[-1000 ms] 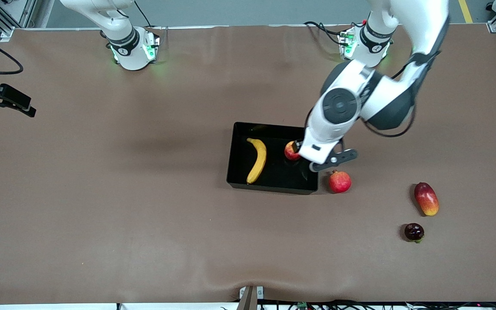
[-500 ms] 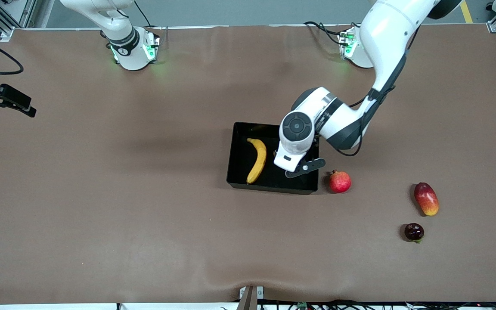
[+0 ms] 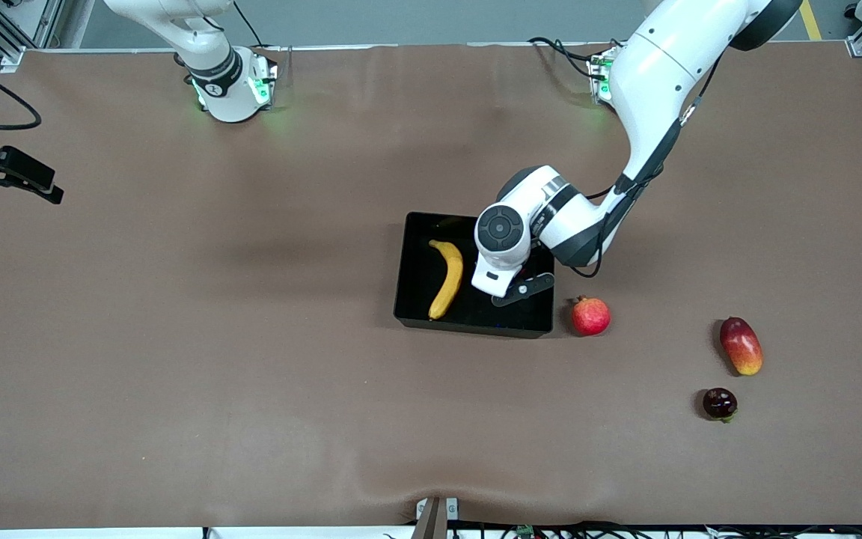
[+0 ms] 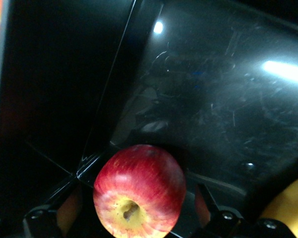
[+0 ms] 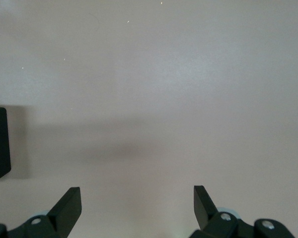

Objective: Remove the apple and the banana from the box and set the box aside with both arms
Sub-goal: 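Carry the apple out of the tray beside the mango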

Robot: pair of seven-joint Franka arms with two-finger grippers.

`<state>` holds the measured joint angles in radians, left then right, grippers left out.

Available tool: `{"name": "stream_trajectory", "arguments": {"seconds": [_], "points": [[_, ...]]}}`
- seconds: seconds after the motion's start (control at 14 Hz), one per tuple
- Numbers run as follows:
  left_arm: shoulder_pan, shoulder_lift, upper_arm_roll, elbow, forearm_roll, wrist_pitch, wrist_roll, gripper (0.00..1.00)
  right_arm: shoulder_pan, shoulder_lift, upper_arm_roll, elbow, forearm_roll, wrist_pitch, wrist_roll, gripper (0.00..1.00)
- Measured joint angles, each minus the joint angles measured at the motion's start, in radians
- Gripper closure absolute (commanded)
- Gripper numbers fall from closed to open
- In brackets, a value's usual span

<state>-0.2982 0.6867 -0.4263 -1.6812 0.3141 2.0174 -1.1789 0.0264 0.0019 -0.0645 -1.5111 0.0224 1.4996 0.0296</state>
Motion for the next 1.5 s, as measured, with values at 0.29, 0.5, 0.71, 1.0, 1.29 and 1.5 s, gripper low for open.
{"name": "stream_trajectory", "arguments": {"seconds": [0.29, 0.5, 0.71, 1.0, 1.29, 1.5], "points": [[0.000, 0.001, 0.000, -0.008, 0.000, 0.003, -0.001, 1.00, 0.000, 0.001, 0.000, 0.000, 0.000, 0.000, 0.000, 0.00], [0.001, -0.002, 0.000, 0.003, 0.001, 0.009, -0.003, 1.00, 0.000, 0.001, 0.000, 0.000, 0.000, 0.000, 0.000, 0.00], [0.003, -0.021, 0.000, 0.050, 0.001, 0.007, -0.003, 1.00, 0.000, 0.001, 0.001, 0.000, 0.000, 0.000, 0.000, 0.00], [0.034, -0.129, 0.000, 0.138, 0.000, -0.094, 0.010, 1.00, 0.000, 0.001, 0.001, 0.000, 0.000, 0.000, 0.000, 0.00], [0.150, -0.221, 0.002, 0.157, -0.017, -0.166, 0.168, 1.00, 0.000, 0.001, 0.001, 0.000, 0.000, 0.000, 0.000, 0.00], [0.295, -0.242, 0.003, 0.153, -0.061, -0.195, 0.366, 1.00, 0.001, 0.001, 0.001, 0.000, 0.000, 0.000, 0.000, 0.00]]}}
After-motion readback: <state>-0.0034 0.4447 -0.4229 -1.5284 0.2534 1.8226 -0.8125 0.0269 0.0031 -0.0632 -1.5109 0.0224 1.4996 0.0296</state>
